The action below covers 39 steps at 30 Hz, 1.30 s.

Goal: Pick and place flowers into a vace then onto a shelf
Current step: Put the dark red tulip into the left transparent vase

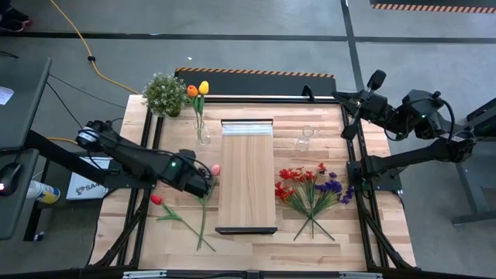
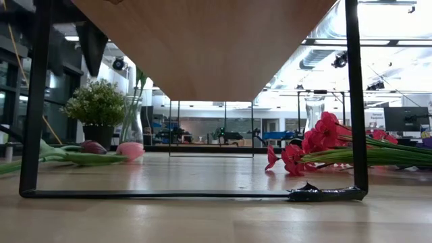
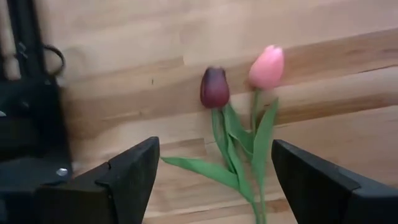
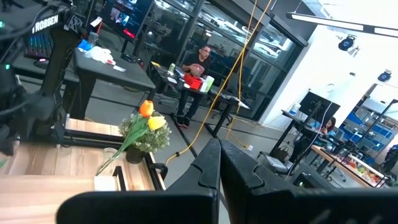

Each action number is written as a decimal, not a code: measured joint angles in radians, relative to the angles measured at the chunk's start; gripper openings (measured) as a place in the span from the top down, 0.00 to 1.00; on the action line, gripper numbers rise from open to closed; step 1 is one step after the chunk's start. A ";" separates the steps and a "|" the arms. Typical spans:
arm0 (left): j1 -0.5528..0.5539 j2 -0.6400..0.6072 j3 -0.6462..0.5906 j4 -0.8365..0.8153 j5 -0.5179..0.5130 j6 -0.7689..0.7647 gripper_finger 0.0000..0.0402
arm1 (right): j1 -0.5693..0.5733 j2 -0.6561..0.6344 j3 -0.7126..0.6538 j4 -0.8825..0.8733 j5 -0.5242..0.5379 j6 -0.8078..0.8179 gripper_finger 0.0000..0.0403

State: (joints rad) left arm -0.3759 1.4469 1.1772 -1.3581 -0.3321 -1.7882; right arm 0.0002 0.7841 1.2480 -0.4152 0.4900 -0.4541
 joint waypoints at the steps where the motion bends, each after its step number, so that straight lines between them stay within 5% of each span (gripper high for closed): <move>1: 0.000 -0.001 -0.030 0.028 0.011 -0.016 0.14 | 0.000 0.000 0.000 0.000 0.000 0.000 1.00; 15: 0.003 -0.003 -0.282 0.425 0.034 -0.057 0.14 | 0.000 0.000 0.000 -0.001 0.000 -0.045 1.00; 39: 0.003 -0.003 -0.374 0.456 0.032 -0.112 0.16 | 0.000 0.000 0.000 -0.007 0.000 -0.044 1.00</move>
State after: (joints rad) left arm -0.3729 1.4437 0.8036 -0.9024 -0.3001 -1.9001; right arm 0.0003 0.7841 1.2480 -0.4225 0.4904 -0.4977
